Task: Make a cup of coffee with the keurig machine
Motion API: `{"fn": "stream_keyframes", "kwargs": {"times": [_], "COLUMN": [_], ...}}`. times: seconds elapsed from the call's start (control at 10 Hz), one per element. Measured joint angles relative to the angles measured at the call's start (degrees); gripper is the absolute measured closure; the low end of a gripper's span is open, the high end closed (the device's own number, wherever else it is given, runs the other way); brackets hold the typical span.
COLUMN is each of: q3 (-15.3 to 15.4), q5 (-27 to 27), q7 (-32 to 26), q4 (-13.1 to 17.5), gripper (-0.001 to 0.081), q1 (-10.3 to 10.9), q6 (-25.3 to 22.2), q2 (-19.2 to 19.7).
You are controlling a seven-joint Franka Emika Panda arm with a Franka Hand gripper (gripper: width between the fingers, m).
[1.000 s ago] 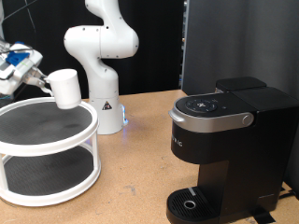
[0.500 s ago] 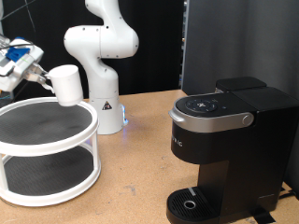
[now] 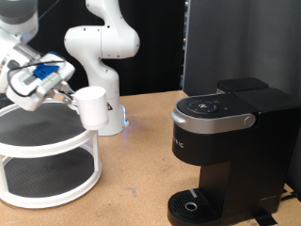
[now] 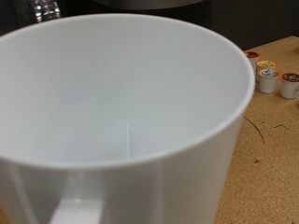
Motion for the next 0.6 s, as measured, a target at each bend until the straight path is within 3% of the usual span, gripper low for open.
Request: {"fn": "stream_keyframes", "kwargs": {"times": [0.3, 0.6], "q3": [5.7, 11.2], "q5": [9.4, 17.3], "q7": [1.2, 1.8], "q4": [-2.9, -4.0], "gripper": [0.0741, 0.0741], "q1": [3.2, 7.0], "q6": [8.1, 13.8], "q2": [-0.2, -0.1]}}
